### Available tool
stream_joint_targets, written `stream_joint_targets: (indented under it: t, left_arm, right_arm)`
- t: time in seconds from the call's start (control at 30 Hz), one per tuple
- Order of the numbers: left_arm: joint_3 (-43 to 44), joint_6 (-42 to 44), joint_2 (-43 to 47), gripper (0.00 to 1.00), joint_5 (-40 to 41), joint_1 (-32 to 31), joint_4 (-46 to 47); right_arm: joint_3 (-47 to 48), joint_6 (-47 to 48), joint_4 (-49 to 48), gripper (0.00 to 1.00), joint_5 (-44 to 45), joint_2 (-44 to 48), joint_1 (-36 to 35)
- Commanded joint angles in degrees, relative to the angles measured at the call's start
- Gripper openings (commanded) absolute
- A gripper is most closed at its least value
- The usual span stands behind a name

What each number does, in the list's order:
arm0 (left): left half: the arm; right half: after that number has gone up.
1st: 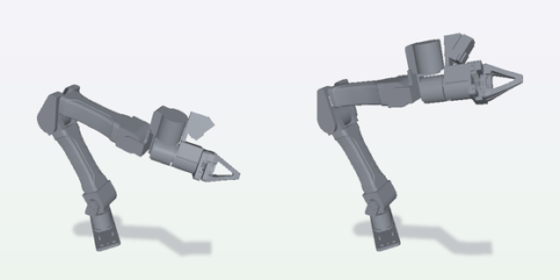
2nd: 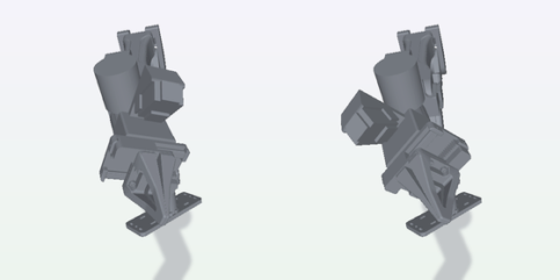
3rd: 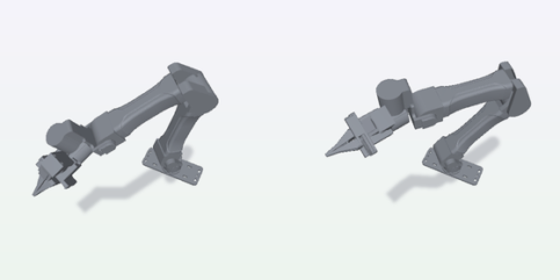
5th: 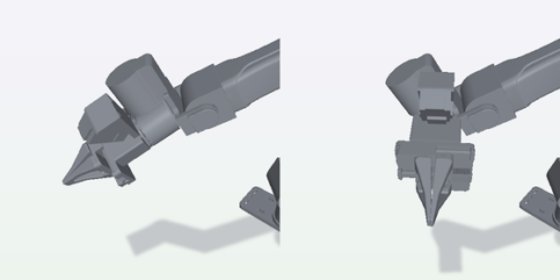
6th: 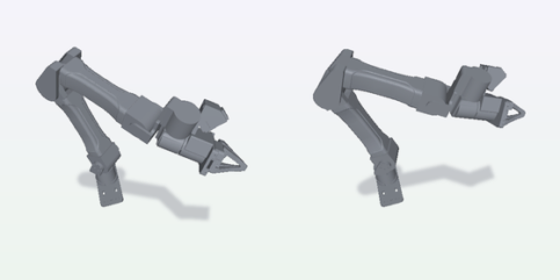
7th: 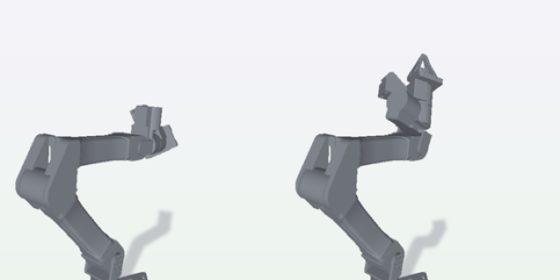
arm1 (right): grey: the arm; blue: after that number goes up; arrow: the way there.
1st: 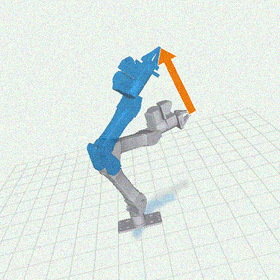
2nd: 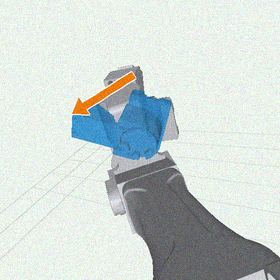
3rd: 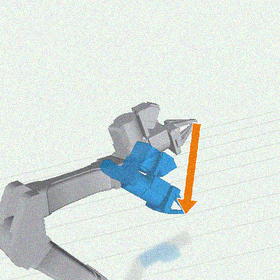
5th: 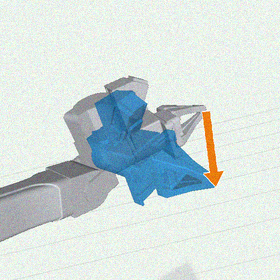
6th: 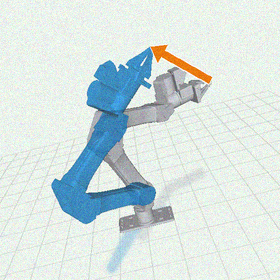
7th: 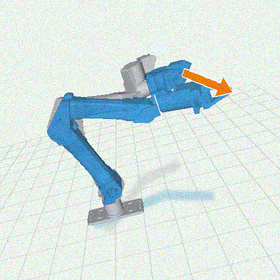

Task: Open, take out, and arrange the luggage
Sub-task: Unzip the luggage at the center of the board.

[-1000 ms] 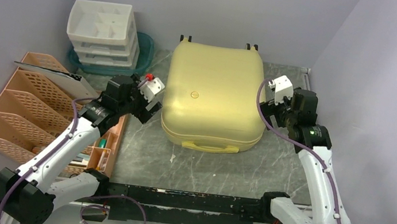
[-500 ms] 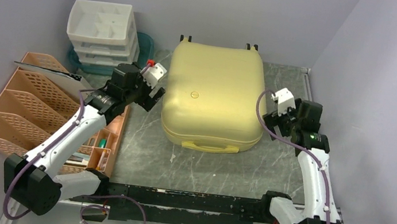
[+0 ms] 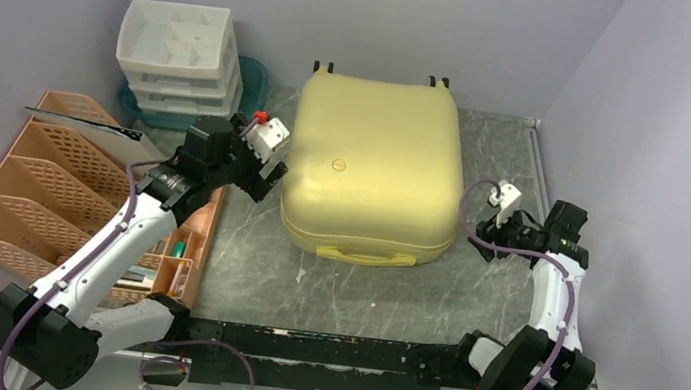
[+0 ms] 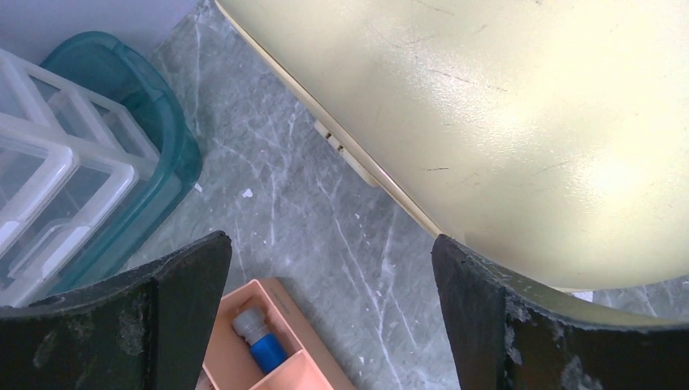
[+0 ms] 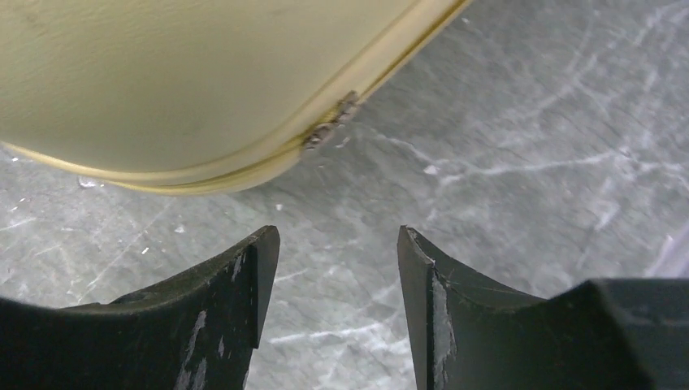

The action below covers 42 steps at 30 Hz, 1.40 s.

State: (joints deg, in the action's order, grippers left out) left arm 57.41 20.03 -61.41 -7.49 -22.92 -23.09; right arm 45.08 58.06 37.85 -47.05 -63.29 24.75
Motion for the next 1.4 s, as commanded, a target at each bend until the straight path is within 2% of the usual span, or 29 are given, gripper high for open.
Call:
stream_joint_targets:
  t: [0.0, 0.17, 0.27, 0.4, 0.57, 0.67, 0.77, 0.8, 0.83, 0.9, 1.1, 1.37]
  left_arm:
    - [-1.0, 0.0, 1.4, 0.99, -2.8, -0.1, 1.0]
    - [-2.3, -0.4, 2.0, 0.99, -3.7, -0.1, 1.5]
    - [-2.4, -0.7, 1.9, 0.99, -4.1, -0.1, 1.5]
    - [-2.7, -0.9, 2.5, 0.99, -4.6, -0.1, 1.6]
    - [-3.4, -0.9, 3.0, 0.99, -5.3, -0.1, 1.6]
    - [-3.7, -0.9, 3.3, 0.99, -5.3, -0.1, 1.8]
    - [-4.1, -0.9, 3.4, 0.99, -5.5, -0.1, 2.0]
    - [-4.1, -0.9, 3.4, 0.98, -5.6, -0.1, 2.0]
    - [-4.1, -0.9, 3.3, 0.99, -5.6, -0.1, 2.0]
    - [-4.1, -0.9, 3.3, 0.99, -5.6, -0.1, 2.1]
    - [-4.2, -0.8, 3.4, 0.99, -5.6, 0.0, 2.1]
    - [-3.6, 0.8, 3.6, 0.99, -6.6, -0.1, 1.1]
  right_arm:
    - [-3.2, 7.9, -2.7, 0.61, -10.9, 1.4, 0.2]
    - [-8.0, 7.2, -9.3, 0.62, -11.5, 3.2, -0.6]
    - [-10.1, 3.9, -14.8, 0.60, -10.6, 3.1, -2.2]
    - [-11.5, -3.2, -22.9, 0.52, -7.3, 1.6, -5.7]
    - [-12.3, -7.0, -28.7, 0.47, -1.2, -0.6, -12.2]
    - [-12.9, -9.2, -32.0, 0.43, -0.3, -0.9, -13.4]
    - [-14.2, -9.8, -34.8, 0.33, 0.1, -0.2, -13.4]
    - [-14.6, -9.6, -35.5, 0.23, 0.2, 0.2, -13.4]
    - [-15.0, -9.3, -35.7, 0.13, 0.4, 0.8, -13.4]
    - [-15.4, -8.6, -35.4, 0.01, 0.2, 1.7, -13.4]
    - [-17.2, -2.6, -31.7, 0.00, -0.2, 5.8, -13.4]
    - [-14.1, 14.9, -11.5, 0.00, 1.2, 10.2, -10.2]
